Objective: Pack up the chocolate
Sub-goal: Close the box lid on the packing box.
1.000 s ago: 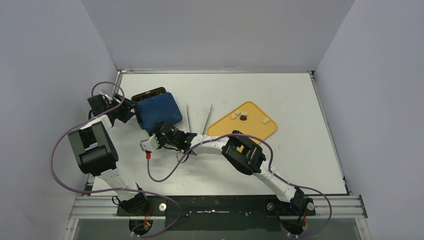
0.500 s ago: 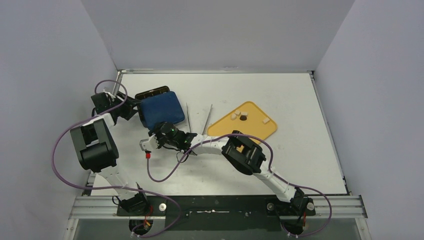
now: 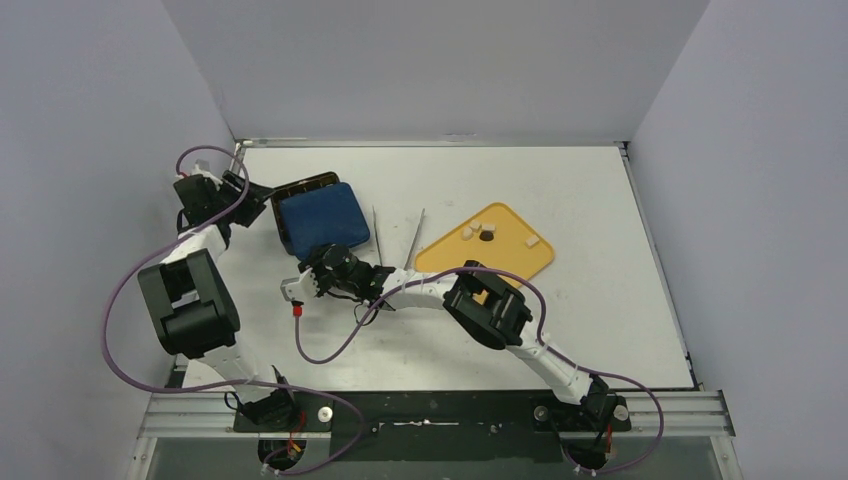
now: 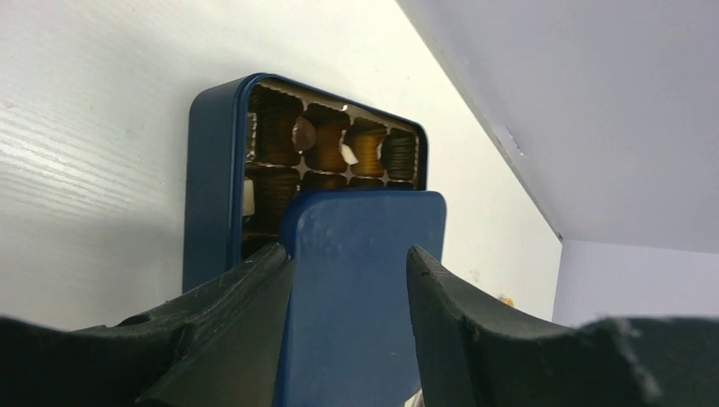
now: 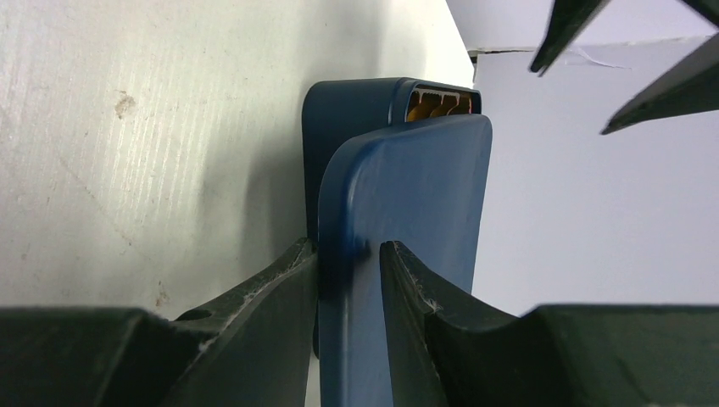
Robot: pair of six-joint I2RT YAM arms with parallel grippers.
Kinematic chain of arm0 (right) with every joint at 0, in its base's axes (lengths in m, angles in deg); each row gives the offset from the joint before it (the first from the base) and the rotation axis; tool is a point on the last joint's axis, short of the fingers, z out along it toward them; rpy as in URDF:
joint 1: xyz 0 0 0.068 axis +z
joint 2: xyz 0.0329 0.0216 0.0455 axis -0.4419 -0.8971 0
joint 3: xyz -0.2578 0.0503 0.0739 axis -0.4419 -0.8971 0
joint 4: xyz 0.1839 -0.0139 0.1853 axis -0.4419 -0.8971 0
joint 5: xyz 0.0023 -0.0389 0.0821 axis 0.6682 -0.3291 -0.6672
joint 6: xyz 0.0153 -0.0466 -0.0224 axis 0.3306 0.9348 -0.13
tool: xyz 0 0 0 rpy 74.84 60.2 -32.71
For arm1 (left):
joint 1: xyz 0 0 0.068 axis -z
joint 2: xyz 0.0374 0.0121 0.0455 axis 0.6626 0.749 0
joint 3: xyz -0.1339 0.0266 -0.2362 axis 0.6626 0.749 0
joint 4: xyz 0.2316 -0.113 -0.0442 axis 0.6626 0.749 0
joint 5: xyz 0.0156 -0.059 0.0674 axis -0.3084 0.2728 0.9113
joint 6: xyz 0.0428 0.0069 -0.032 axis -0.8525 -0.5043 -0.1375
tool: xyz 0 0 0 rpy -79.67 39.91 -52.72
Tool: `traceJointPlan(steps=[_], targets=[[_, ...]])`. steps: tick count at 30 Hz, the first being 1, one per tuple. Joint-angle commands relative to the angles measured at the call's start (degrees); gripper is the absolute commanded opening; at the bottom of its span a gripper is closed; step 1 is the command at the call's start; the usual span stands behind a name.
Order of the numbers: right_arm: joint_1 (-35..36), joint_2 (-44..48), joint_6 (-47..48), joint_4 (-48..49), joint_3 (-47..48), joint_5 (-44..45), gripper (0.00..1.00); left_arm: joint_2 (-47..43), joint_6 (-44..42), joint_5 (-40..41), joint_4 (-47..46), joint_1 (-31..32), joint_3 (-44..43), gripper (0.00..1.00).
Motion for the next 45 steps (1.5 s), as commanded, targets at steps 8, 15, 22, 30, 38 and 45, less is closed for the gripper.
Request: traceJointPlan(steps=[8,15,22,30,38,45], targets=[[-0.2,4.4,-1.2,4.1,-0.2,-0.2,0.33,7.2,-4.0,0.1,0.5,2.7,-4.5,0.51],[-0.2,4.1,-1.3,4.1,0.3,-0.2,0.33,9.9,-1.4,-1.4,-3.7,3.0,-3.3,0.51],[-0.2,3.4,-1.3,4.4,0.6,-0.4,0.33,11.7,3.1,-5.5,-8.9,3.2,-1.5,0.54],[-0.3,3.6,-1.0,5.2,-0.1,-0.4,0.32,11.0,3.9,-5.6,-10.9,3.2,-1.0,0.4],[-0.3,3.9,-0.3,5.8,-0.3,-0.2,0.35,10.4,3.2,-5.0,-10.6,2.7,-1.5,0.16],[-0.1,5.8,0.4,7.9,-3.0,0.5,0.45,10.2,4.1,-5.6,-11.9,2.6,-2.0,0.02]])
